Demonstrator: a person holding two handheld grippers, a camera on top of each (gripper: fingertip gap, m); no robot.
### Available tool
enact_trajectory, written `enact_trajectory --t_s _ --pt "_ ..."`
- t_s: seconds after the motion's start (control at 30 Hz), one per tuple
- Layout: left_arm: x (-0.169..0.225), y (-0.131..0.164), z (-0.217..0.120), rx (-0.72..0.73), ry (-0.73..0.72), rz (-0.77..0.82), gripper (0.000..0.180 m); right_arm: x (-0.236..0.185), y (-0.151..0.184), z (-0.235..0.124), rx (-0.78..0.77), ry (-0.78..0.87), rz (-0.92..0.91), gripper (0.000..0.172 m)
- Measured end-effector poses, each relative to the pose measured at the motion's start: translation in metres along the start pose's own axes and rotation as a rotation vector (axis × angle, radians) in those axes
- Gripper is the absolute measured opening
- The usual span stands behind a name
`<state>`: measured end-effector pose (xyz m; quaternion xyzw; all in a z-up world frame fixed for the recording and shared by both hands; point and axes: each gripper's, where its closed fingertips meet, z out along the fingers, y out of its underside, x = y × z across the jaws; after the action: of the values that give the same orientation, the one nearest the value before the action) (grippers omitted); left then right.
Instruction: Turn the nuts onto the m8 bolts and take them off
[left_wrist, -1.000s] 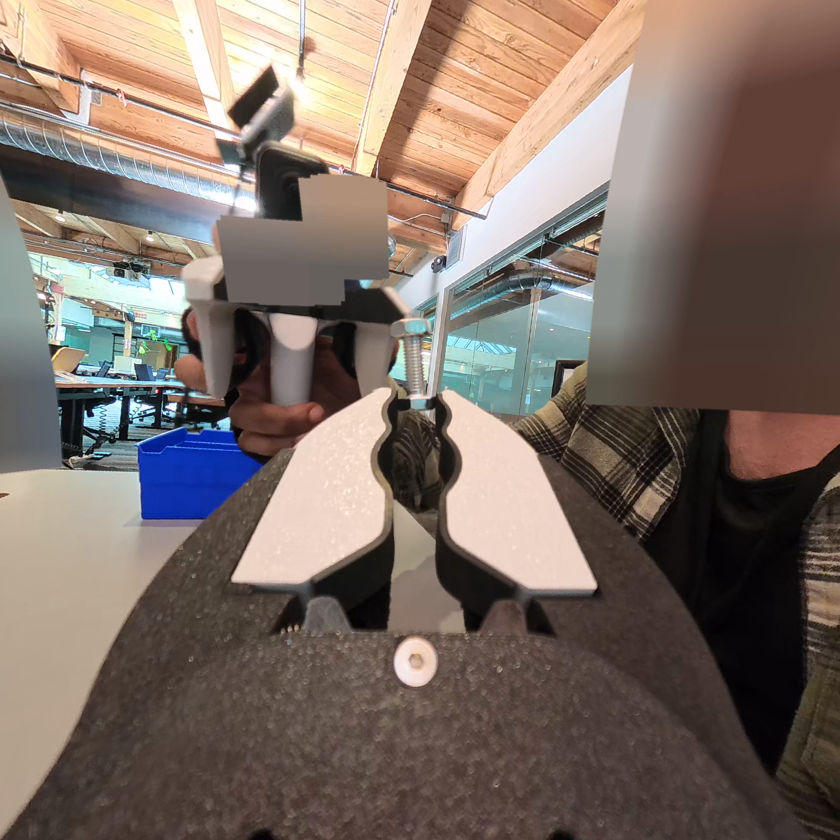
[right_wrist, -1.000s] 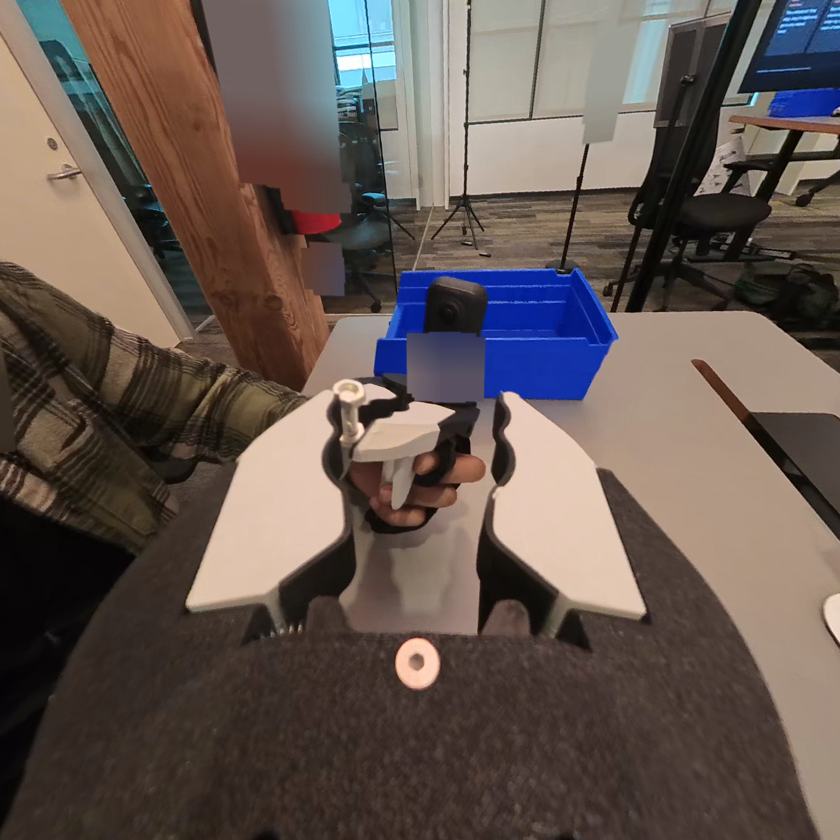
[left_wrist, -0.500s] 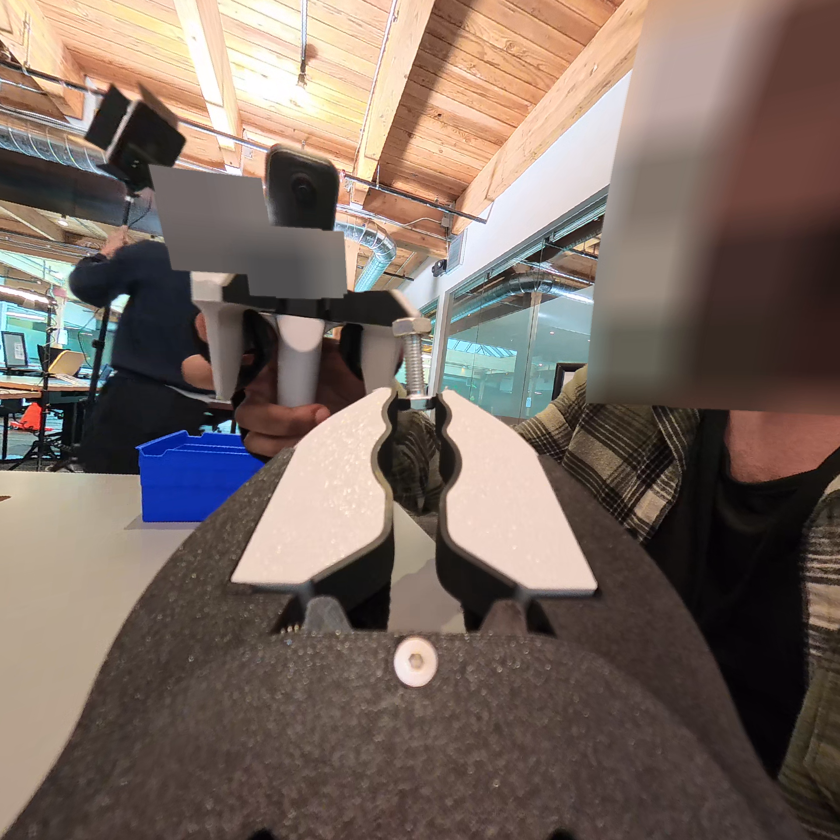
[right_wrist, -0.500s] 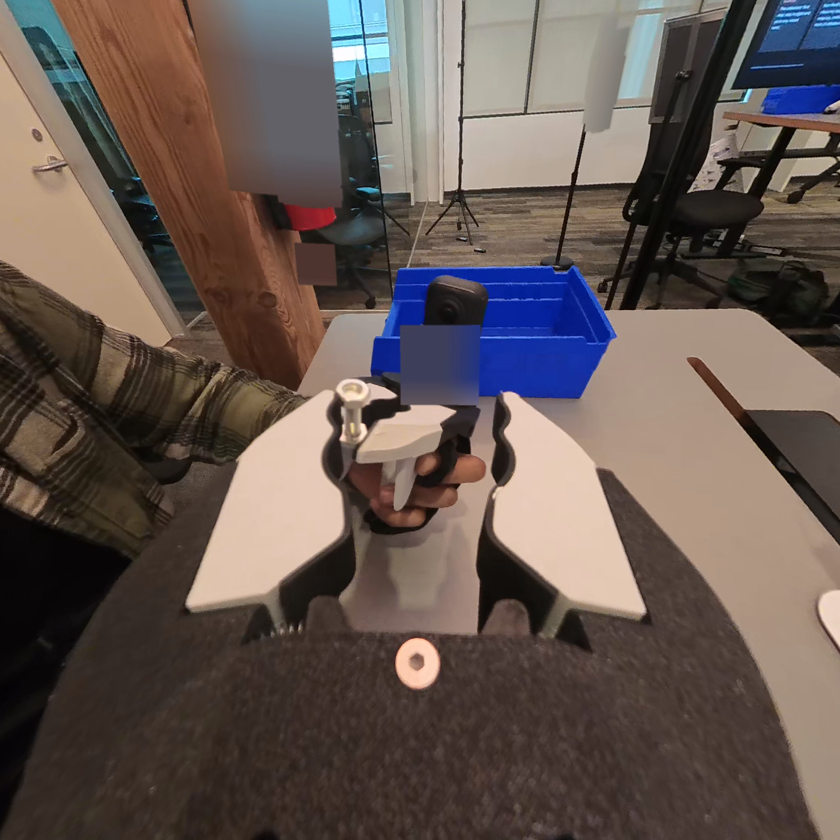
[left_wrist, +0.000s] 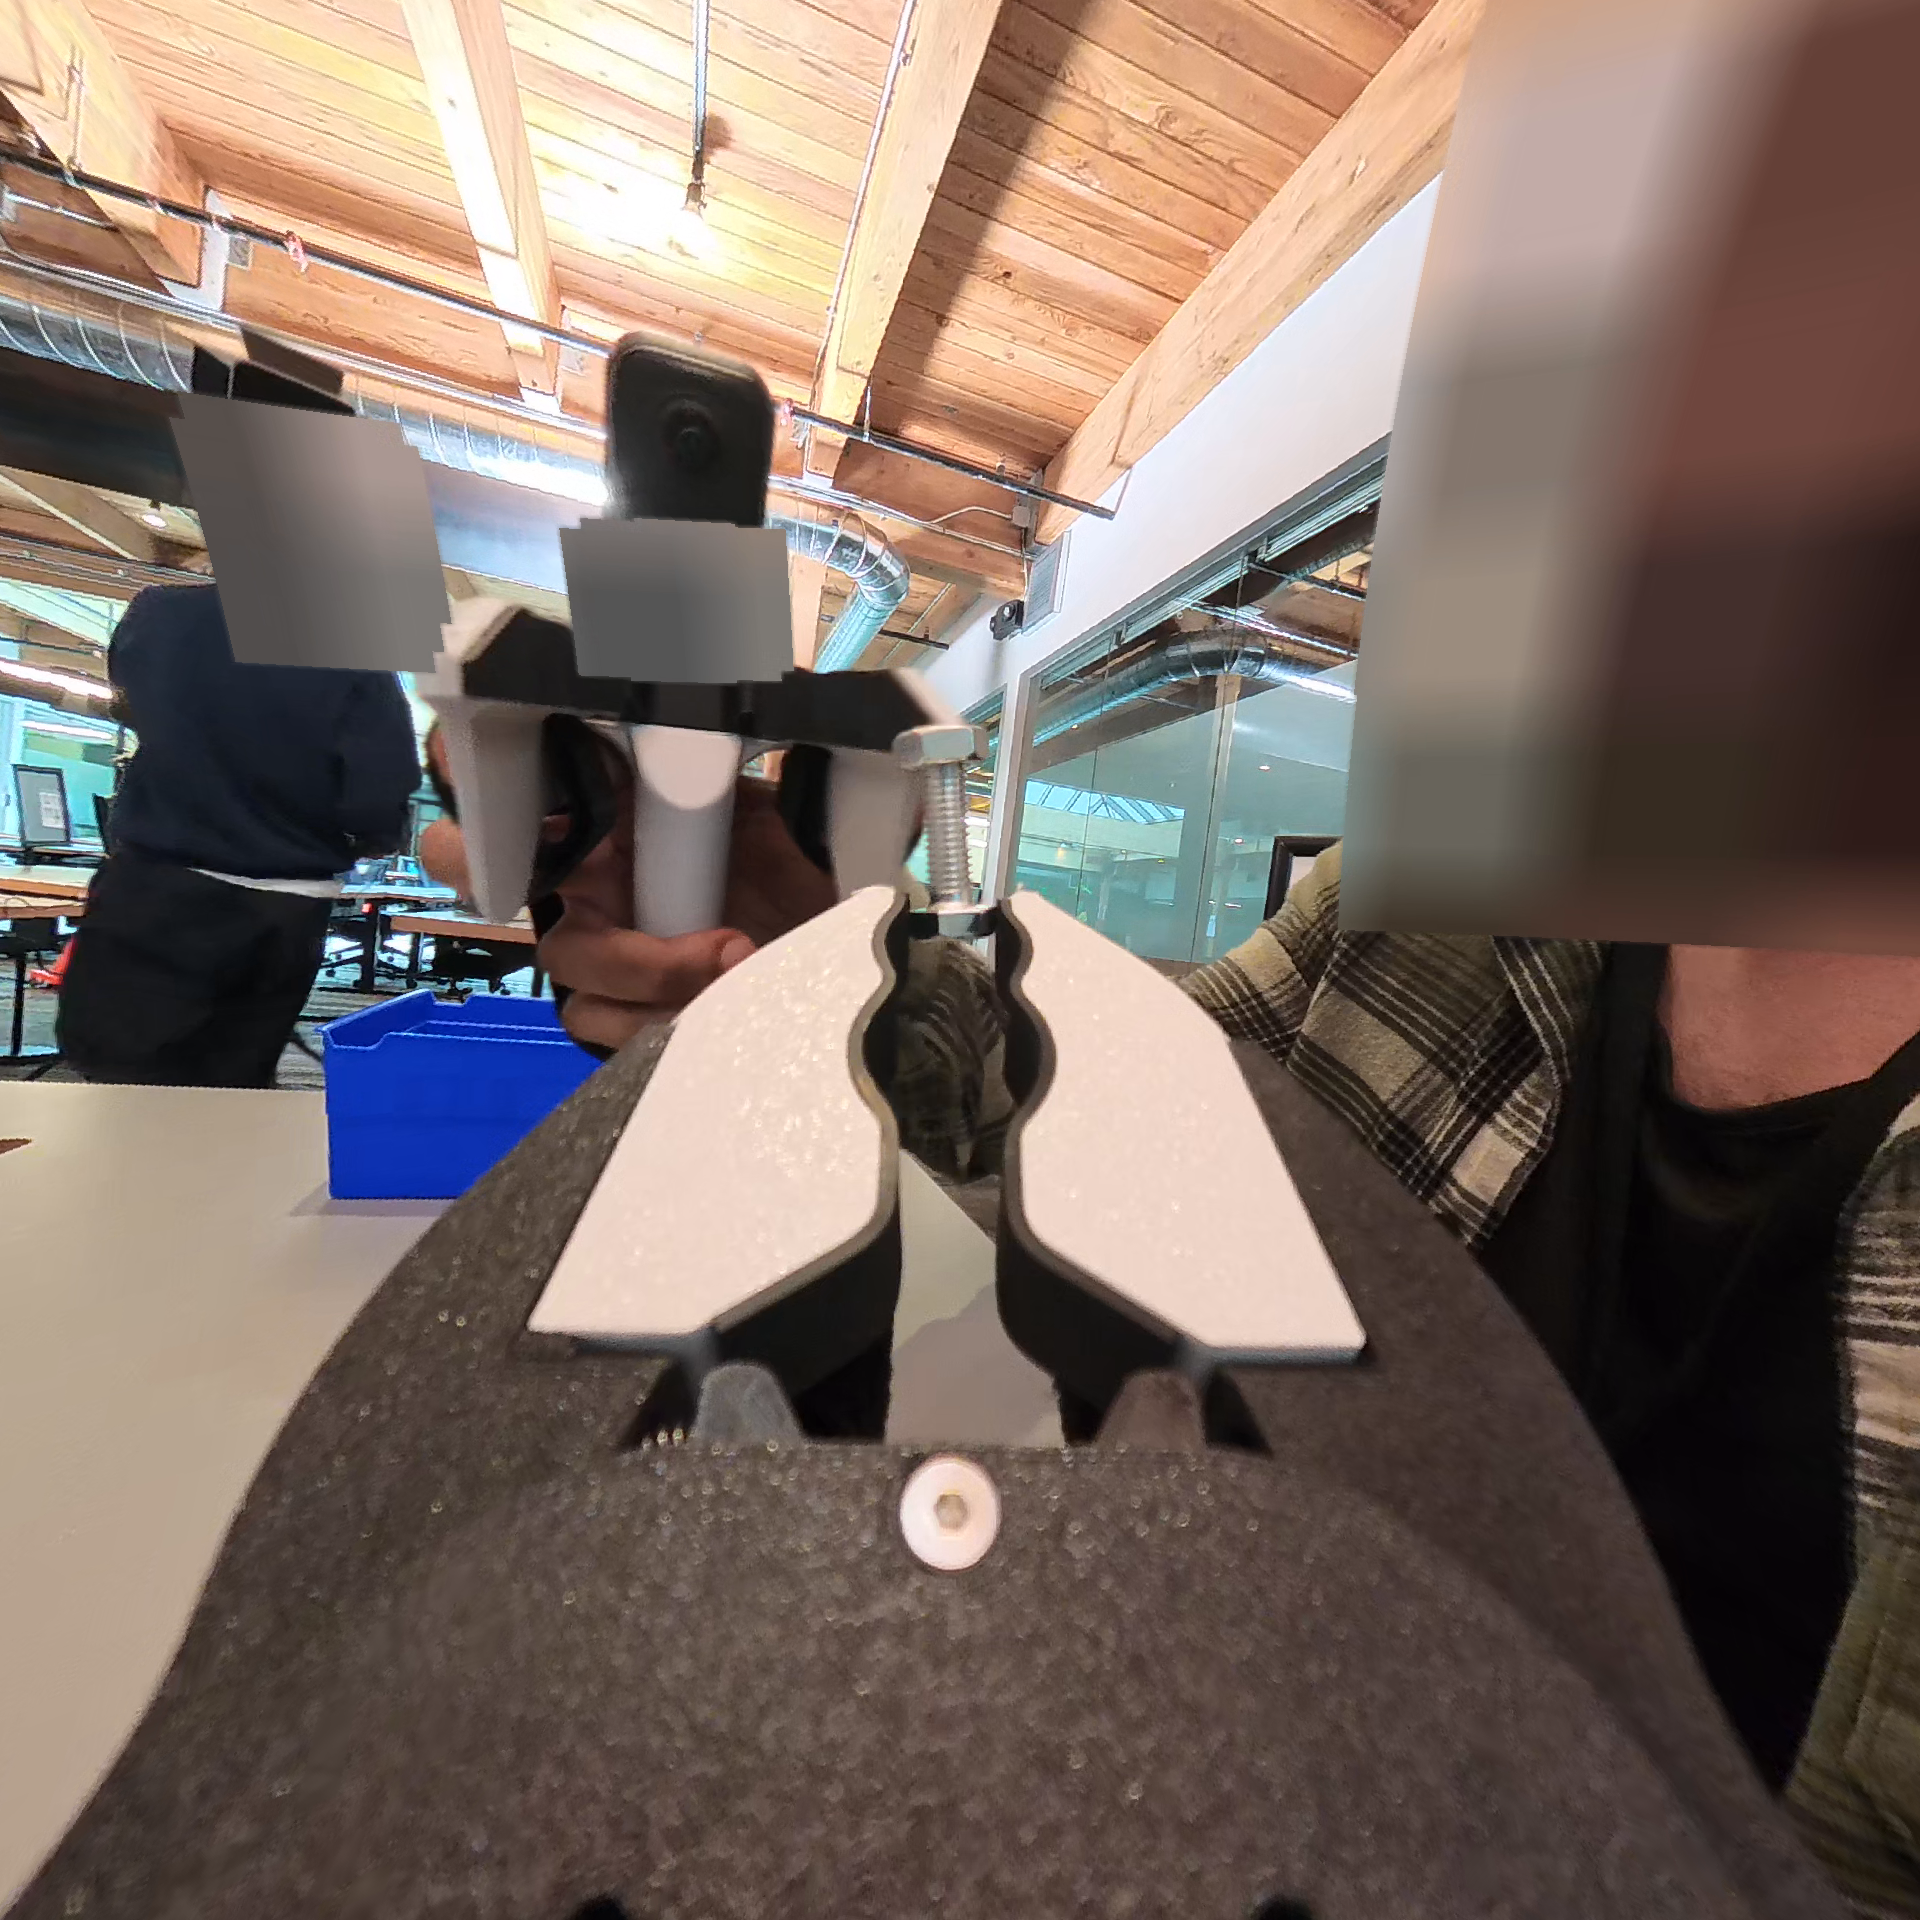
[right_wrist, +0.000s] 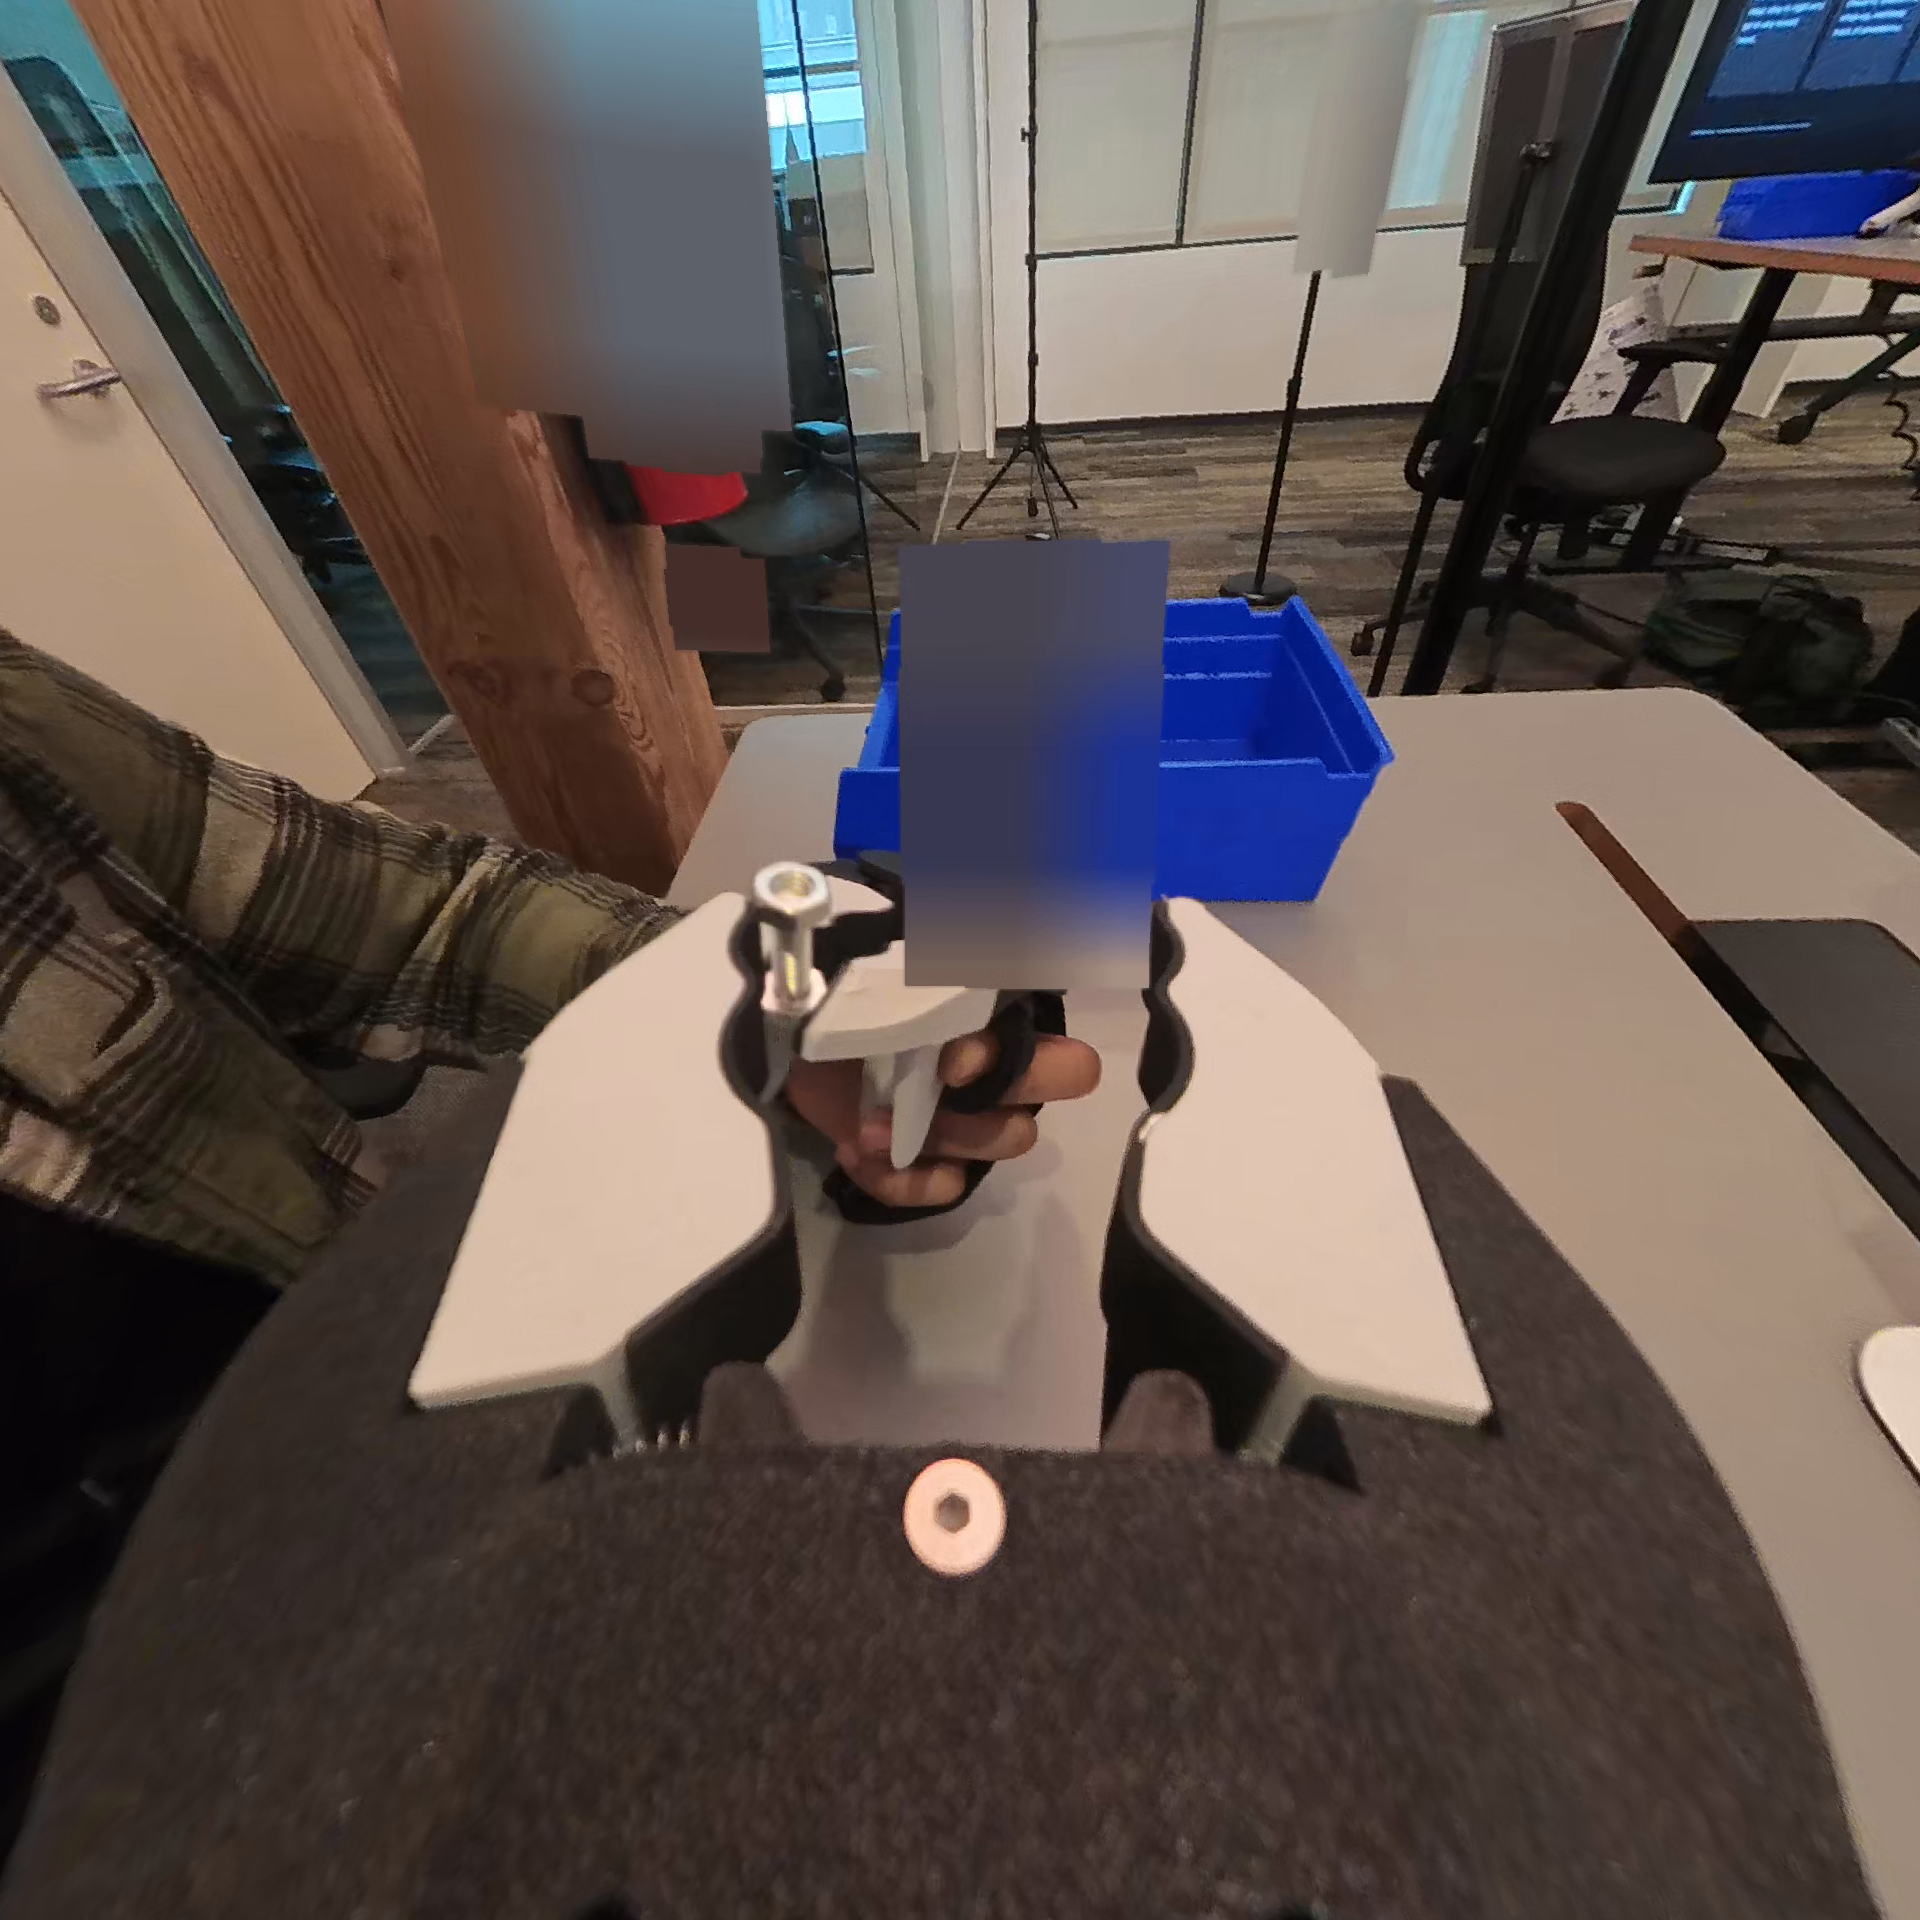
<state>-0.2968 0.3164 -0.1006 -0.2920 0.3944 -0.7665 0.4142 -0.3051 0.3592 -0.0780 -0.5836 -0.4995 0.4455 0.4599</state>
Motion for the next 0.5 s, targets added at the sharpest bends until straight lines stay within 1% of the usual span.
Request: enact_trajectory --t_s 0.07,0.17,0.33,0.5 --pt "0.000 0.000 0.000 0.000 0.000 0.000 0.015 -0.006 -0.001 0.005 -0.002 -0.022 0.000 0.072" --pt "0.000 0.001 0.000 -0.002 0.000 -0.001 0.015 -0.004 0.003 0.010 -0.034 -0.003 -0.016 0.072" --pt "0.000 0.000 0.000 0.001 0.000 0.001 0.015 0.004 0.003 -0.001 -0.018 0.029 0.000 0.071" --pt "0.000 0.000 0.000 -0.001 -0.002 0.000 0.015 -0.005 -0.001 0.001 -0.005 -0.003 -0.003 0.072"
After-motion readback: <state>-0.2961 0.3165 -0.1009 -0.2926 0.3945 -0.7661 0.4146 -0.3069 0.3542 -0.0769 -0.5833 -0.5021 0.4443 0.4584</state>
